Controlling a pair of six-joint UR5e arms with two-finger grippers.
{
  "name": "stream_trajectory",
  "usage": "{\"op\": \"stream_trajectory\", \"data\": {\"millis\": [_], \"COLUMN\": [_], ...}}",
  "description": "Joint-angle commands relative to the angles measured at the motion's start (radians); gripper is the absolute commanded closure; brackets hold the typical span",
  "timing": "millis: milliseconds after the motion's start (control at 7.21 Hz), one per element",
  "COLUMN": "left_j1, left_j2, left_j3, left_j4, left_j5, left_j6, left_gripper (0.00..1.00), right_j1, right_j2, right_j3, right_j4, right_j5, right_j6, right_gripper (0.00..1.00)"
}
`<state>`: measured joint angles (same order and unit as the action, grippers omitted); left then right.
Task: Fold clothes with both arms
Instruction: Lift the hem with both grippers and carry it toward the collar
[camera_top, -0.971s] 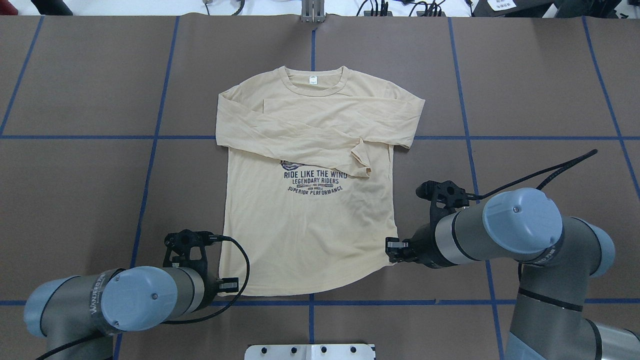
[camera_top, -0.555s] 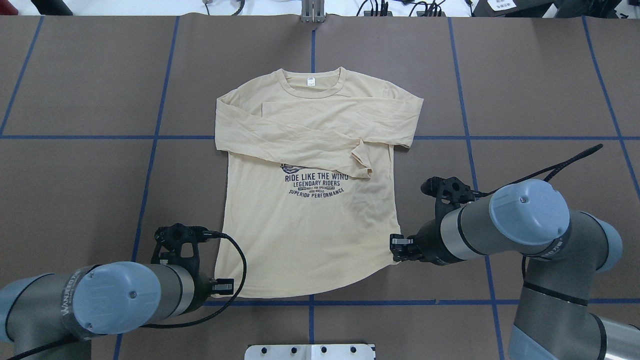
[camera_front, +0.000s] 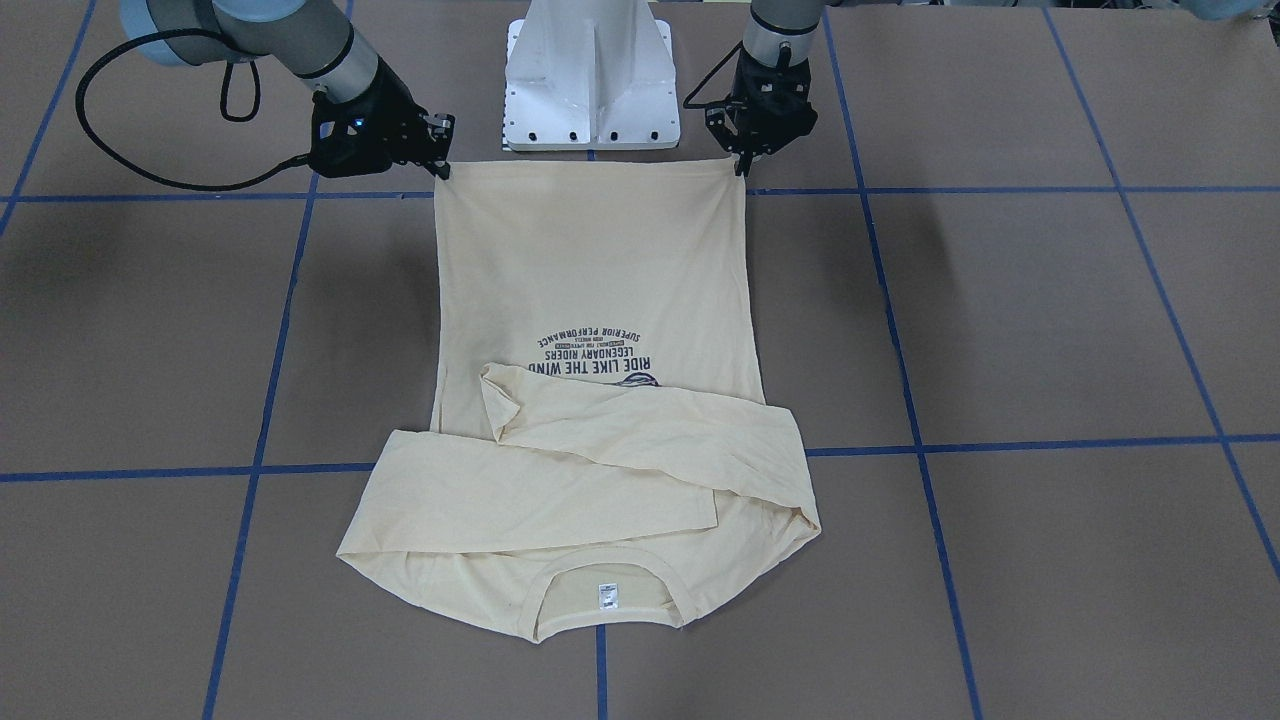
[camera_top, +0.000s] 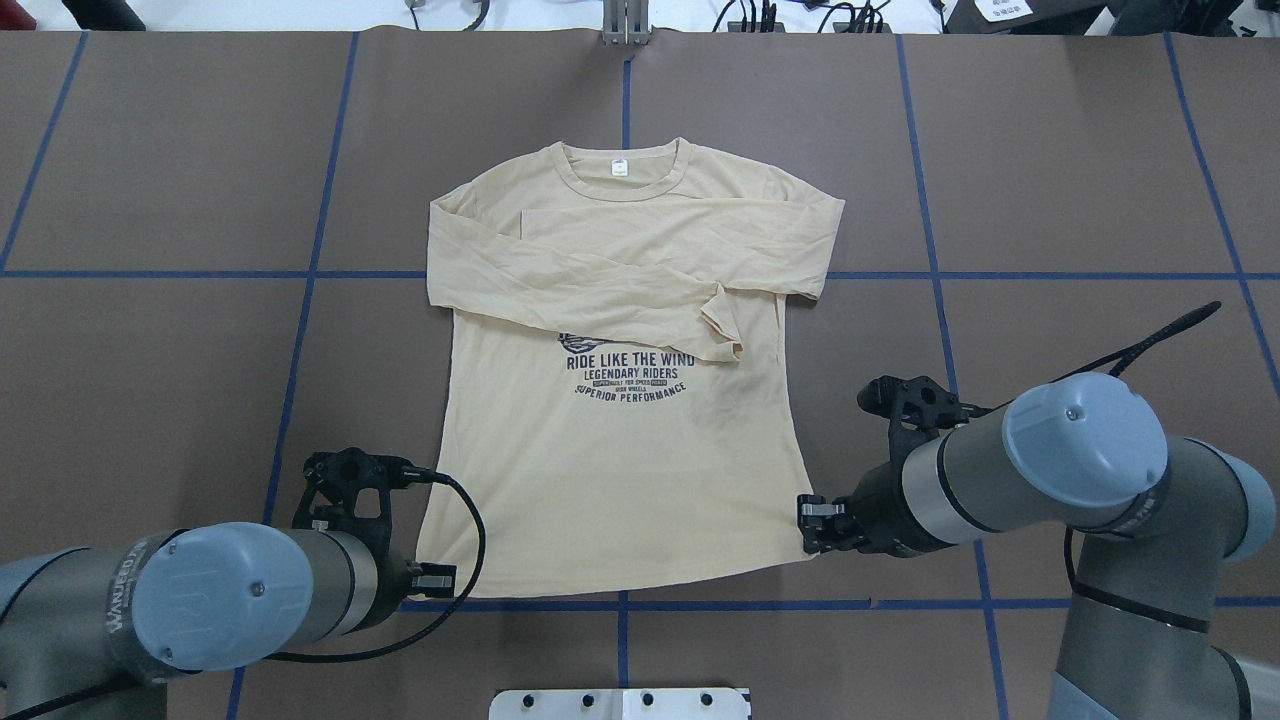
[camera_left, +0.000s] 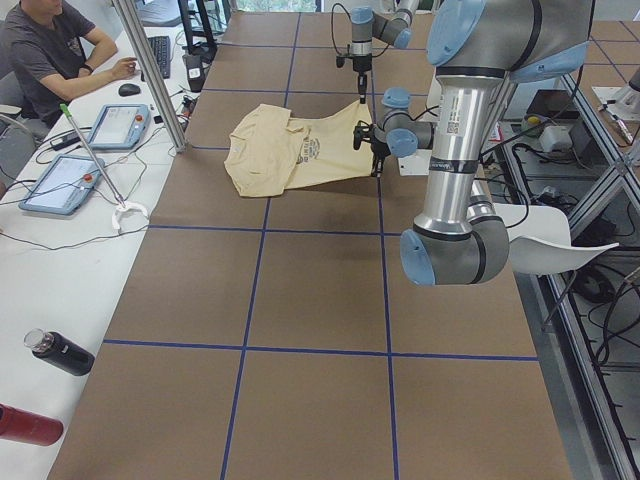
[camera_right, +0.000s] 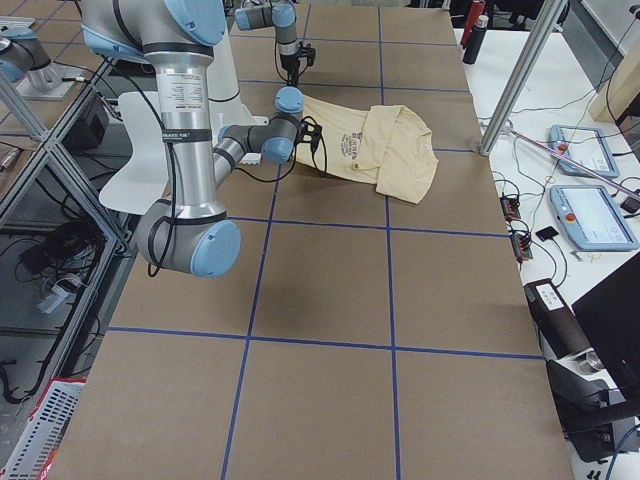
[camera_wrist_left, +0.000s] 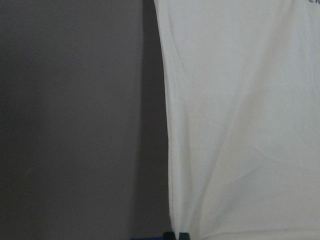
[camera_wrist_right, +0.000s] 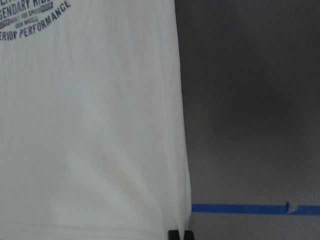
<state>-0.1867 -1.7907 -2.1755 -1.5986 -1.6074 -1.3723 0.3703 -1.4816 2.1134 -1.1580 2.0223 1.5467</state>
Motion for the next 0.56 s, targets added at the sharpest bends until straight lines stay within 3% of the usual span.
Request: {"op": "stream_trajectory", "data": {"millis": [0, 416], "left_j1": [0.048, 0.055], "left_j2": [-0.004, -0.013], "left_j3": [-0.027, -0.041], "left_j4": [0.054, 0.078], "left_j5": [0.000, -0.015], "left_j6": [0.001, -0.001], "left_gripper": [1.00, 1.00], "right_j1": [-0.072, -0.067], "right_j2": [-0.066, -0.059], "right_j3": [0.063, 0.065], "right_j4": [0.000, 0.003], "right_j5": [0.009, 0.015], "right_j6": [0.029, 0.042], "right_gripper": [1.00, 1.00]}}
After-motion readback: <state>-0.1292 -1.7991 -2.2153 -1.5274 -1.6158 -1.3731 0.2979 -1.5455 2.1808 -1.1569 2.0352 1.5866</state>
